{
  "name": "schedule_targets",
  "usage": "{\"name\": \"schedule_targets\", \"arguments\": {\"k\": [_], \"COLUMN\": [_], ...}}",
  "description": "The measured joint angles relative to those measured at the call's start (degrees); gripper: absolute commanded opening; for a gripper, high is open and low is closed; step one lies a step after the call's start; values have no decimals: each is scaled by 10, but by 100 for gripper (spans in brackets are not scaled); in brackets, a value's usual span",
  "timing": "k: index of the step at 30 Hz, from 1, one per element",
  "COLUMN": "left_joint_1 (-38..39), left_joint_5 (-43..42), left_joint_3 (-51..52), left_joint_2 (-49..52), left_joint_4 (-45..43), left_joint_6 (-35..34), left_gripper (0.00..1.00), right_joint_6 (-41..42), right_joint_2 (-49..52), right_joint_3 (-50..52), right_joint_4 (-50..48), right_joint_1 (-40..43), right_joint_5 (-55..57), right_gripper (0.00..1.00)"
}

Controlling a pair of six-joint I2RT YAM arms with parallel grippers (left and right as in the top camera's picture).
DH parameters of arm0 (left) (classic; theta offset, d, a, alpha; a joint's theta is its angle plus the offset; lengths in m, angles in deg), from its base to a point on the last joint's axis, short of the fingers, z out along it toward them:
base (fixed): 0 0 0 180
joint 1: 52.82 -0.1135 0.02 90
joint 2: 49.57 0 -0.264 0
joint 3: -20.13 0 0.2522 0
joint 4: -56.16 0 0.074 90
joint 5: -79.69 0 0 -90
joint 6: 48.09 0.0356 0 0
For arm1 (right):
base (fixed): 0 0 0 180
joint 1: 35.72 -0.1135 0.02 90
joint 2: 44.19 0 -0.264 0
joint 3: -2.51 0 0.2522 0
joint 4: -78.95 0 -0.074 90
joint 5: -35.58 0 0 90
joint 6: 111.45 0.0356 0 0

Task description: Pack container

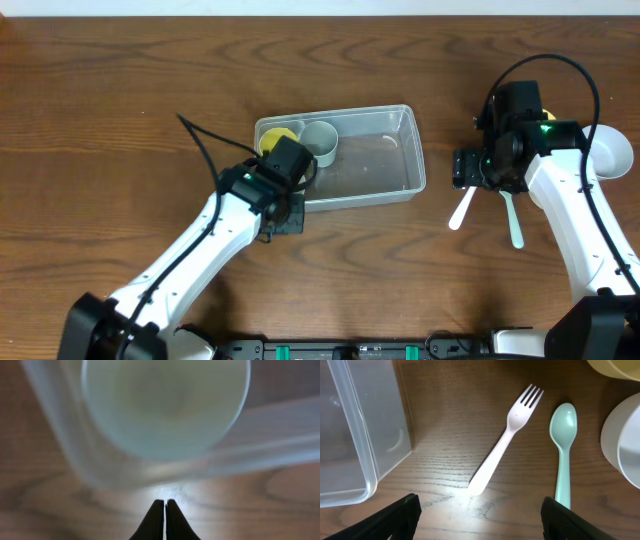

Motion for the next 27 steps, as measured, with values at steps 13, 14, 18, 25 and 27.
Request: {"name": "schedule_targets", "arguments": {"k": [13,14,18,25,27], "left_joint_1": [-12,-16,-30,-37,-32], "left_joint_5": [0,0,0,0,0], "left_joint_3": [0,0,0,0,-2], "left_joint_2": [32,32,32,31,24], "left_joint_4": [-36,-37,-44,-19,4], "left_joint_6": [5,10,21,31,31], "left_gripper": [6,6,6,6,6], "right_joint_6": [0,0,0,0,0], "right_joint_2": [0,0,0,0,0], "right_joint_3": [0,0,0,0,0], "right_joint_4": [1,1,1,2,2], "right_joint_1": [0,0,0,0,0], "right_joint_5": [0,0,0,0,0], "right_gripper": [79,79,79,81,84]}}
